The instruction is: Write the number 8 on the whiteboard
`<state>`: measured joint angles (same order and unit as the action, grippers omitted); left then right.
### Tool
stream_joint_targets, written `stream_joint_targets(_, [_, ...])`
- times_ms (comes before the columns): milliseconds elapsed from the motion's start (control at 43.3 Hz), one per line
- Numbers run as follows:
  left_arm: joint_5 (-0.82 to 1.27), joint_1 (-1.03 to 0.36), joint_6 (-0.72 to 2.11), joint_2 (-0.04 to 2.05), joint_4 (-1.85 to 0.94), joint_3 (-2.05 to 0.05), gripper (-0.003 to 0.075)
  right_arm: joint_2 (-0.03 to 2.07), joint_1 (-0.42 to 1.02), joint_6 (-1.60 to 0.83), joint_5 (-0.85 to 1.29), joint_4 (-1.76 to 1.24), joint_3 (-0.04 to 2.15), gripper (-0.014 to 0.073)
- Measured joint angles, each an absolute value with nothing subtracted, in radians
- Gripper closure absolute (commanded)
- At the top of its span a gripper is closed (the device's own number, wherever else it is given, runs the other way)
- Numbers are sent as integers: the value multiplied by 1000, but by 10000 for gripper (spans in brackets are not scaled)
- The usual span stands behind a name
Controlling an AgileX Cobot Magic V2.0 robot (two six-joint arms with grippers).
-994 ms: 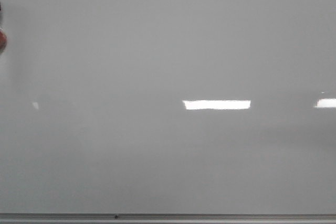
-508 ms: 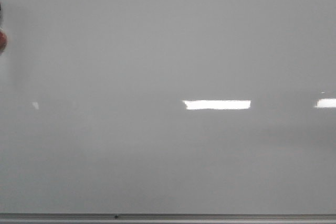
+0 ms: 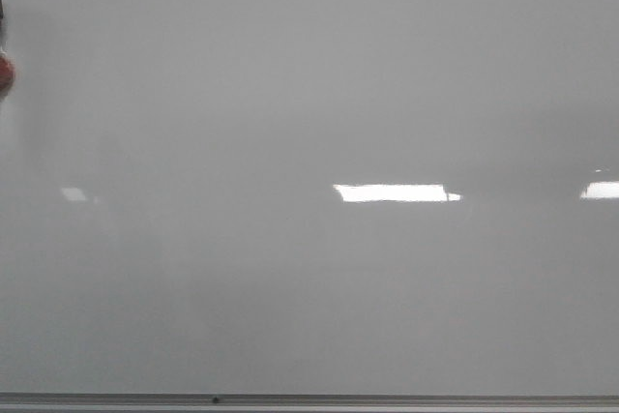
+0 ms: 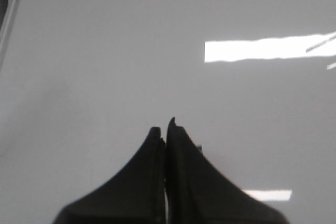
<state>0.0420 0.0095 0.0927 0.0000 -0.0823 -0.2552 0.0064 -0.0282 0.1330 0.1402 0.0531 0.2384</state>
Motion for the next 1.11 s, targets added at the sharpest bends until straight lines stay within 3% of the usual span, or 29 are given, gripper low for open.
stream_joint_targets(370, [373,9,93,271,-82,-641,741,306,-28,133,422,53,599,700])
stream_joint_targets(901, [569,9,93,531,-95,-664,741,549,-28,86,512,53,616,694])
stream_joint_targets(1017, [571,9,93,573,-115,-664,737,580,-28,50,534,53,614,570])
stream_joint_targets(1109, [571,9,93,612,-118,-664,660,593,-28,43,540,53,614,339])
